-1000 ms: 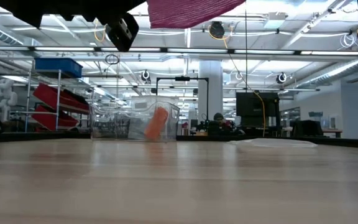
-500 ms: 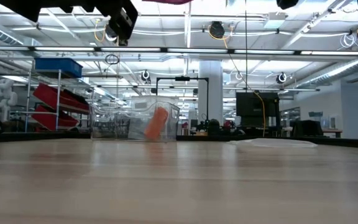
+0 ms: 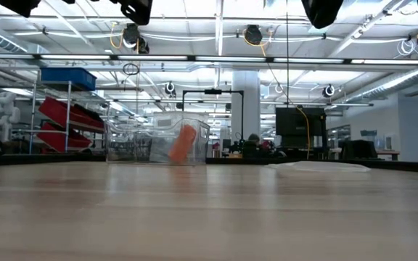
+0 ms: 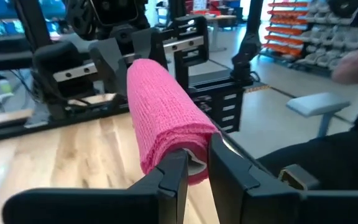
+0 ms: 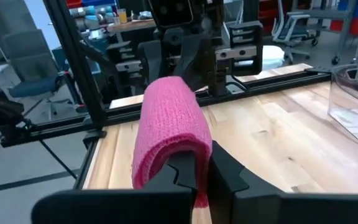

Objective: Roll bandage
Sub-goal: Roll the pink bandage

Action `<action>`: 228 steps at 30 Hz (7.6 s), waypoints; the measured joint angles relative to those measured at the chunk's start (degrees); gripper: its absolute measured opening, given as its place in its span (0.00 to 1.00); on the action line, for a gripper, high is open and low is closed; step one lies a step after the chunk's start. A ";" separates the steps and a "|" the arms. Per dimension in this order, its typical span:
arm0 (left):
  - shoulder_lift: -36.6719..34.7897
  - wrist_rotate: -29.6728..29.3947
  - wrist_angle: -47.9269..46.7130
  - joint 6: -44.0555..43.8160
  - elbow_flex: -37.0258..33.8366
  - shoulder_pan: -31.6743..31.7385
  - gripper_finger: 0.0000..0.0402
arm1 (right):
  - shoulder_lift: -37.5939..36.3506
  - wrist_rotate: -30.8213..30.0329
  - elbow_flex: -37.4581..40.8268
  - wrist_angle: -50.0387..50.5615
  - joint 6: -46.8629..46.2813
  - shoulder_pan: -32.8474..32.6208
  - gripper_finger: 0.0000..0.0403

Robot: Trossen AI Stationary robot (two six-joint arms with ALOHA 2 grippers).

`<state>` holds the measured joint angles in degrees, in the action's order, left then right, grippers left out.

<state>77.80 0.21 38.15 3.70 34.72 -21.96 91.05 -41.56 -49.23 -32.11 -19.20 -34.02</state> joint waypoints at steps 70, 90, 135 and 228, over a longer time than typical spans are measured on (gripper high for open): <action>-0.02 -11.03 -2.50 6.10 0.55 -2.94 0.00 | -0.57 6.08 0.04 8.26 1.93 0.48 0.44; 0.02 -5.09 -12.77 5.83 0.55 -3.34 0.07 | -0.57 24.63 0.07 11.38 -22.28 6.71 0.01; 3.53 -48.23 -6.91 21.00 0.48 -14.66 0.27 | -1.36 38.85 0.07 6.92 -27.94 14.95 0.01; 29.64 -15.18 17.63 -19.99 -7.88 4.45 0.01 | 3.65 0.28 0.02 24.01 -6.93 3.48 0.27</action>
<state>107.44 -14.97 55.78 -16.29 26.84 -17.51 94.70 -41.28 -49.21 -8.11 -26.13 -30.53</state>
